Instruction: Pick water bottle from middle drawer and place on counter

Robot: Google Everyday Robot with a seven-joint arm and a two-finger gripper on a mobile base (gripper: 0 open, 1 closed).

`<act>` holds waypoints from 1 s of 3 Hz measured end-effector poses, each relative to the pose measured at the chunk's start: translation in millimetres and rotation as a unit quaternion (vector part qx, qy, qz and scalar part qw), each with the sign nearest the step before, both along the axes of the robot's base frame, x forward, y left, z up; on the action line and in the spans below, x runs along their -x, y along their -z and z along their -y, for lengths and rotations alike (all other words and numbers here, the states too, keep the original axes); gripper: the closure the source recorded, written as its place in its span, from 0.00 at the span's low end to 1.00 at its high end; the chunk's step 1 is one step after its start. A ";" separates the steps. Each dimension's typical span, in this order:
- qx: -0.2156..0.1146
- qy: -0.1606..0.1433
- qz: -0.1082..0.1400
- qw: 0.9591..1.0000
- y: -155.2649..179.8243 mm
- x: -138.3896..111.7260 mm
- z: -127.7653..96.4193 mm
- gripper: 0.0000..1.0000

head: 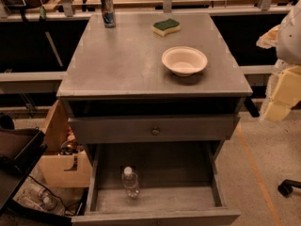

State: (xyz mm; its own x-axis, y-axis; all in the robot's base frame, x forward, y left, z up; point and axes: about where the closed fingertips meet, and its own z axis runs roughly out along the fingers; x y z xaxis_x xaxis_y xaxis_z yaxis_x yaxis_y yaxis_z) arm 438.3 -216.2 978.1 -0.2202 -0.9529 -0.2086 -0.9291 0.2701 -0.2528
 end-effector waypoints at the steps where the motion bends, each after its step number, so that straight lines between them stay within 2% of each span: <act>1: 0.000 0.000 0.000 1.000 0.0 0.0 0.0 0.00; 2: -0.032 0.004 0.017 0.999 13.8 4.7 1.5 0.00; 3: -0.091 -0.015 0.040 0.995 50.2 35.1 -8.0 0.00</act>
Offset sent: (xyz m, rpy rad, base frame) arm -0.0210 -0.0118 -0.0658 0.3113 -0.1402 -0.0439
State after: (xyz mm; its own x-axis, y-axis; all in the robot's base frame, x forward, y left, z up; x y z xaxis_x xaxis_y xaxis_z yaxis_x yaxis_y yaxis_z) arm 403.2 -208.2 927.8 -0.1680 -0.9039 -0.3933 -0.9164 0.2902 -0.2756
